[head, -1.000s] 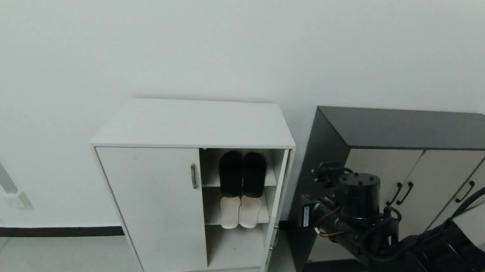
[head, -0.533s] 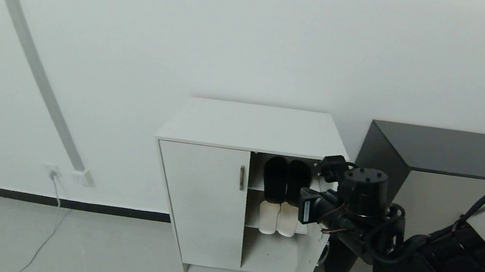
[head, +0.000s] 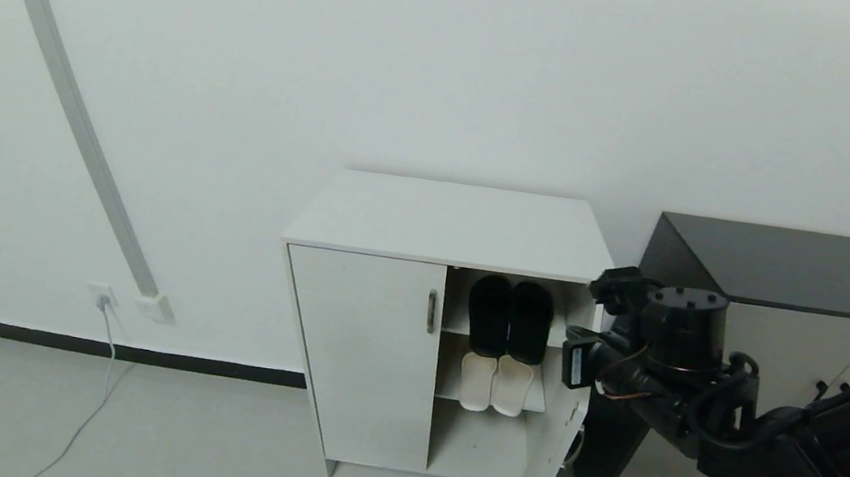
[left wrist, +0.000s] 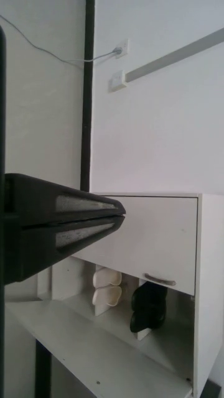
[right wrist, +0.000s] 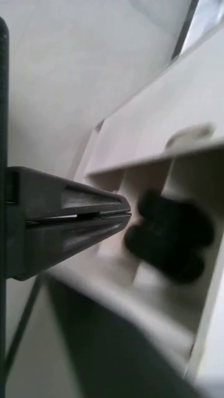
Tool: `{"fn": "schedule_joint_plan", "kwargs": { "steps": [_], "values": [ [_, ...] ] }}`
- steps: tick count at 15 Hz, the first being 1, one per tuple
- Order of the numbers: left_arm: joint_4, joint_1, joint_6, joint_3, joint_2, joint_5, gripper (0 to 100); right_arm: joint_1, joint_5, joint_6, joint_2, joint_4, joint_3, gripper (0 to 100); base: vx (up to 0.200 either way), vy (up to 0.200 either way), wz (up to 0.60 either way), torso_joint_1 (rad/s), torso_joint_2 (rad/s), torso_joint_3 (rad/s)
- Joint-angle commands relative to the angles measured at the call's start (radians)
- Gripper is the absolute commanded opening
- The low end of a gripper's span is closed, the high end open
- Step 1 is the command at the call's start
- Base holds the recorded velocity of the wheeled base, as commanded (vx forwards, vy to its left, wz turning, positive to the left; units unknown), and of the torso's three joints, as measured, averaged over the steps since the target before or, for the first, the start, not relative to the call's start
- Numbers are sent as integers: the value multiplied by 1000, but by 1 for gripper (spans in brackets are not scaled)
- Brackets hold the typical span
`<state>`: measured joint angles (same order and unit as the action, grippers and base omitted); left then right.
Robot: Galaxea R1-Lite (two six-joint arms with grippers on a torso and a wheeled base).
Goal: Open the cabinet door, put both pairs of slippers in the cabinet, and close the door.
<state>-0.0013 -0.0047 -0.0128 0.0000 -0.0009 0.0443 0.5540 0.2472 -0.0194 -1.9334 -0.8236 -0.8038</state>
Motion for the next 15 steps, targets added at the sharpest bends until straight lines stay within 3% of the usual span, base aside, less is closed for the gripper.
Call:
{"fn": "schedule_joint_plan", "kwargs": {
  "steps": [1, 7, 11, 15],
  "values": [
    [0, 0, -1, 0, 1, 0, 0, -29, 1, 12, 68, 37, 52, 0, 0, 0, 0, 0, 0, 0],
    [0, 0, -1, 0, 1, 2, 0, -68, 20, 6, 74, 43, 213, 0, 0, 0, 0, 0, 0, 0],
    [0, 0, -1, 0, 1, 3, 0, -77, 12, -8, 11, 35, 233, 0, 0, 0, 0, 0, 0, 0],
    [0, 0, -1, 0, 1, 5, 0, -72, 0, -21, -118, -124, 212, 0, 0, 0, 0, 0, 0, 0]
  ]
}}
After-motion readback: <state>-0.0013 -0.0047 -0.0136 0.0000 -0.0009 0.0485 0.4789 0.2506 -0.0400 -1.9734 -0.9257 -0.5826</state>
